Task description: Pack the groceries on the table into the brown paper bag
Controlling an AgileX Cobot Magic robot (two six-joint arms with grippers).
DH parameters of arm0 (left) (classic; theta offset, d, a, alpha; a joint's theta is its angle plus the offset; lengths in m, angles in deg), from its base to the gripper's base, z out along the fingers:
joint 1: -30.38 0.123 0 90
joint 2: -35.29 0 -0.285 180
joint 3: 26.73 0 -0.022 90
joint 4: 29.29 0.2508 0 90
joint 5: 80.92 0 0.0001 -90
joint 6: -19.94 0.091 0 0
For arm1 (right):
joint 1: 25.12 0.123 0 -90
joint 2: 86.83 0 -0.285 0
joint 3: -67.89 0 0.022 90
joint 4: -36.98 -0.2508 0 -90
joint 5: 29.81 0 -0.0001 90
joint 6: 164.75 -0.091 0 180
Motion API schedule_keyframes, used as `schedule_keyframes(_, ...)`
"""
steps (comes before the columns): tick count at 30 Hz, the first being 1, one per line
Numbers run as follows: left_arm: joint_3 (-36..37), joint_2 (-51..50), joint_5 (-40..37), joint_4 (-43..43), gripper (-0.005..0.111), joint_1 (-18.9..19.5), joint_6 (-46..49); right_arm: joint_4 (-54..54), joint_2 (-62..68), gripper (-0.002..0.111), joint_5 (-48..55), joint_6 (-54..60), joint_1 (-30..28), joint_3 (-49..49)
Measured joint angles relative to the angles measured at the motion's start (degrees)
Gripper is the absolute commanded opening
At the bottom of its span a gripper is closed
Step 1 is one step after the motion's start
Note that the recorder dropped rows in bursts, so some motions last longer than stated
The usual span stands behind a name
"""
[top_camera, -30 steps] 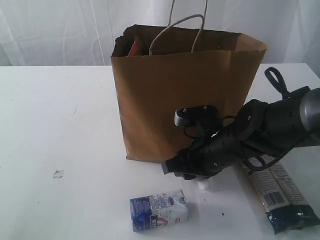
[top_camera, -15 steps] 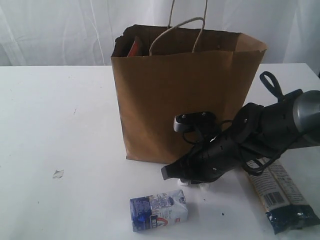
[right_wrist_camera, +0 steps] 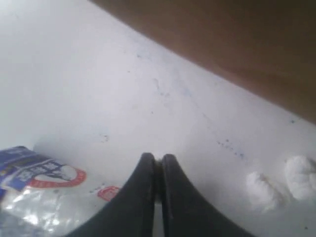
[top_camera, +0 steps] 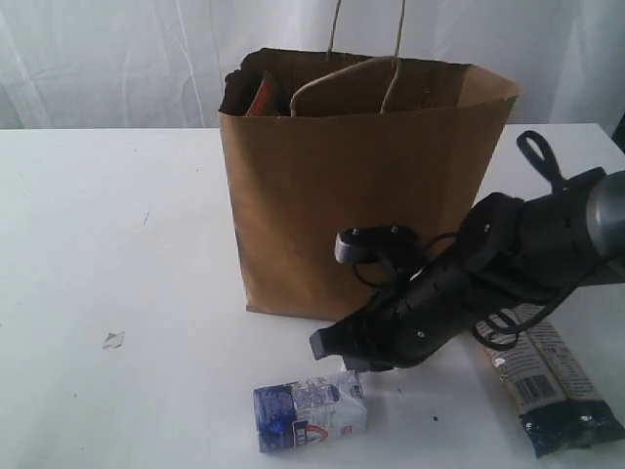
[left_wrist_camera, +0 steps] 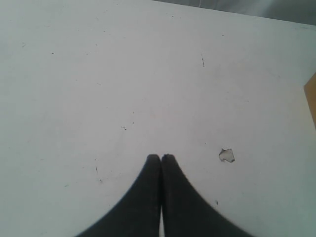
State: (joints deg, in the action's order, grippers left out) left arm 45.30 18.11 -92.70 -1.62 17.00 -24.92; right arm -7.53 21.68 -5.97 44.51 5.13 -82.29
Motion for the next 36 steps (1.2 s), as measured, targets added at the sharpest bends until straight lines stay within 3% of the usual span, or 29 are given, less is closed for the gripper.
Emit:
schedule_keyframes(12, 0.0, 0.0, 0.0, 0.0, 0.0, 0.0, 0.0, -1.77, -14.88, 0.0, 5.61, -1.16, 0.84, -6.55)
schedule_keyframes(22, 0.0, 0.0, 0.0, 0.0, 0.0, 0.0, 0.0, -6.42, -22.0, 0.0, 12.2, 0.26, 11.38, -17.88)
schedule_keyframes(26, 0.0, 0.0, 0.0, 0.0, 0.0, 0.0, 0.0, -7.6, -22.25, 0.0, 5.21, 2.31, 12.47, -24.02)
schedule_keyframes(34, 0.0, 0.0, 0.0, 0.0, 0.0, 0.0, 0.0, -4.69, -19.45, 0.0, -25.97, 10.91, 11.86, -26.74)
schedule_keyframes(36, 0.0, 0.0, 0.0, 0.0, 0.0, 0.0, 0.0, -4.59, -16.35, 0.0, -29.04, 13.93, 10.45, -26.74)
